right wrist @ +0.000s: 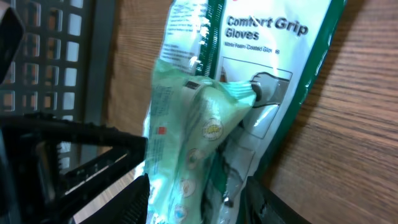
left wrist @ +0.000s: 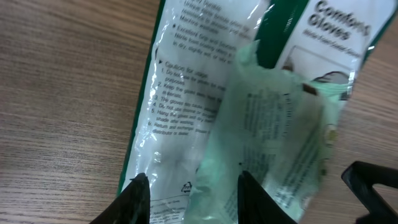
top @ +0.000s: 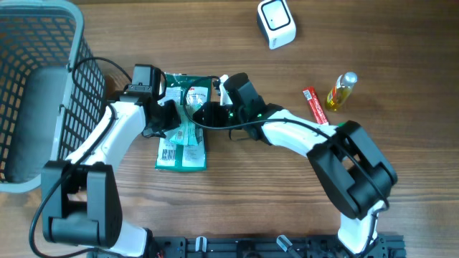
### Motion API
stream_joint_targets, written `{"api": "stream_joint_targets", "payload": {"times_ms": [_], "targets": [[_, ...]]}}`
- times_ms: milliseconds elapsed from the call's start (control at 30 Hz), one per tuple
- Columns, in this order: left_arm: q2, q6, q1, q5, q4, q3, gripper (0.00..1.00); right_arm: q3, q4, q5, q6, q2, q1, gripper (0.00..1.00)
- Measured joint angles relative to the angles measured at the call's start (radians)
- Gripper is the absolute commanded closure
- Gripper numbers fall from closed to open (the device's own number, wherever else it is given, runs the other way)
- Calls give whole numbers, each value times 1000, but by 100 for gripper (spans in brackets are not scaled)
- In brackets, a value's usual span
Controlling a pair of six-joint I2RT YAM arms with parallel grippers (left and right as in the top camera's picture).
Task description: Scan the item barcode
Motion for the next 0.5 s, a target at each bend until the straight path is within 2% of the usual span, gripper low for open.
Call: {"api": "stream_joint_targets", "payload": {"times_ms": [167,267,500], "targets": [[23,0,0,-3,0,0,68,0,77,-11,60,57,1,50],[27,0,0,-3,6,0,68,0,91,-13,90,76,1,54],[43,0,0,-4,8,0,68,0,121,-15,114,79,14,55]]}}
